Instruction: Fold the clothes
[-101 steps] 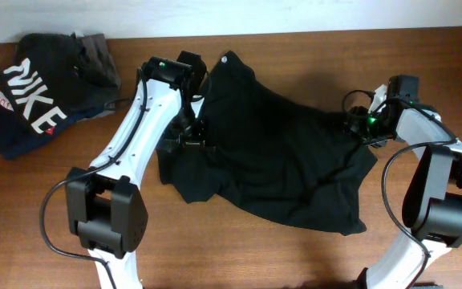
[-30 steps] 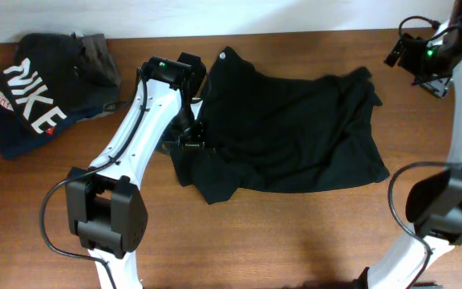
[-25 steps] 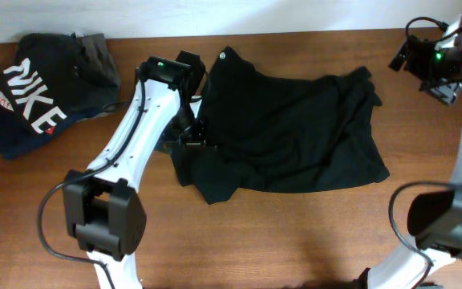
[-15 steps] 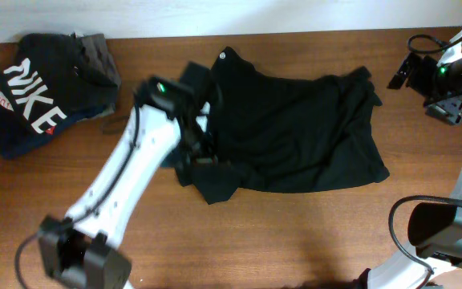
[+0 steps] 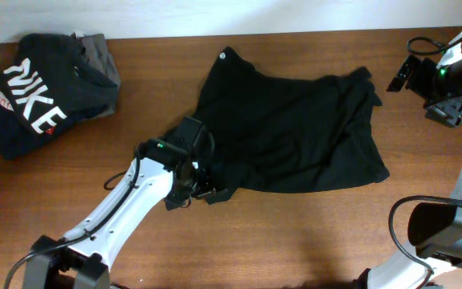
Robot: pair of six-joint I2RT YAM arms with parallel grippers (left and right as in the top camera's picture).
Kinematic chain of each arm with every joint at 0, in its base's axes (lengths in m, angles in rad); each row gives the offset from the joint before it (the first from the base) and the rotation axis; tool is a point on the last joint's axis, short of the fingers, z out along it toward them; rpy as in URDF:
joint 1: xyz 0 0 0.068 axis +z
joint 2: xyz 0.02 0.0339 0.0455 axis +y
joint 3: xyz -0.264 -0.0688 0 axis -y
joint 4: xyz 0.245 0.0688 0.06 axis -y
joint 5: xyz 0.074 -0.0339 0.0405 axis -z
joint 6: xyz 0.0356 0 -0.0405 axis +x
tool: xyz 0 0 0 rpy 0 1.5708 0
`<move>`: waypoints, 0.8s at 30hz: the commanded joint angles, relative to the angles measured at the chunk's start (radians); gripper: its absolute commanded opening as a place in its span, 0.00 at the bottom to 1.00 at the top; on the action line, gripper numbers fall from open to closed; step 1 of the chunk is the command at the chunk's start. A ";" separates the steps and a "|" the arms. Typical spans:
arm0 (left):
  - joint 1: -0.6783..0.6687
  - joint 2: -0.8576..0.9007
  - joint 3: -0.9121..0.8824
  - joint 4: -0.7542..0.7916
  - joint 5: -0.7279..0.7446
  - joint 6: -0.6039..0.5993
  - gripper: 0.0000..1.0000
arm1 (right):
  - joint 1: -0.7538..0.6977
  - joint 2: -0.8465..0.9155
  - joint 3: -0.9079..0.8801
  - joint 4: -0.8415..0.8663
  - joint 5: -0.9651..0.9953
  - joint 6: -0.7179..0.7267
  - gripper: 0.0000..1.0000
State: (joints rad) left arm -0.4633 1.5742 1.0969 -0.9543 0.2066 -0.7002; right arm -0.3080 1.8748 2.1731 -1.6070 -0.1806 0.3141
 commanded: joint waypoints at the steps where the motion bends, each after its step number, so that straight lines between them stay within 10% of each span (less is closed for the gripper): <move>1: 0.002 -0.019 -0.032 0.054 0.042 0.016 0.99 | 0.002 -0.008 0.003 -0.012 0.011 -0.003 0.99; 24: 0.002 0.147 -0.038 0.166 0.044 0.089 0.72 | 0.060 -0.008 0.003 -0.024 0.009 -0.022 0.99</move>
State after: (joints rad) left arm -0.4633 1.7123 1.0657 -0.8017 0.2367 -0.6563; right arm -0.2535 1.8748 2.1731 -1.6245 -0.1806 0.3027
